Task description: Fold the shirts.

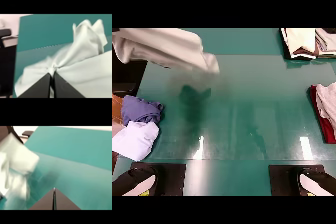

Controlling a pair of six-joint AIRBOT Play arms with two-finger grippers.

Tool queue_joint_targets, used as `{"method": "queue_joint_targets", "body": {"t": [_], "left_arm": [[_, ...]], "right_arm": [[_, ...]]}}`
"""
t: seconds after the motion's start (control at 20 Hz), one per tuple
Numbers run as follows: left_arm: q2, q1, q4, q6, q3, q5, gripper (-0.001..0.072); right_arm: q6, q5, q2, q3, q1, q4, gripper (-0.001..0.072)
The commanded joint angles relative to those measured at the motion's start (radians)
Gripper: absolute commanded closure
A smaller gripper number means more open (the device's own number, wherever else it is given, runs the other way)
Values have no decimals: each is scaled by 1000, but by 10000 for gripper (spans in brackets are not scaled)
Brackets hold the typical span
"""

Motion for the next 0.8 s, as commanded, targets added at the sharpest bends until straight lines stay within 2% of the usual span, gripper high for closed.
{"method": "queue_joint_targets", "body": {"t": [0.0, 0.2, 0.35, 0.4, 0.45, 0.5, 0.7, 0.75], "left_arm": [[-12, -234, -48, 18, 28, -75, 683], [-185, -518, -186, 22, 28, -76, 681], [-328, -647, -370, 127, 28, -6, 677], [-360, -662, -426, 159, 28, 23, 482], [-384, -665, -467, 173, 28, 46, 135], [-400, -659, -468, 173, 28, 63, 66], [-404, -535, -422, 161, 28, 61, 66], [-408, -471, -410, 126, 27, 60, 66]], "right_arm": [[0, 17, 1, 47, 5, 0, 695], [0, 21, 14, 49, 5, 0, 695], [0, 21, 25, 49, 5, -2, 695], [0, 22, 30, 49, 5, -2, 695], [0, 21, 34, 49, 5, -2, 695], [0, 22, 38, 49, 5, -3, 695], [0, 22, 46, 49, 5, -5, 695], [0, 22, 47, 49, 5, -3, 695]]}}
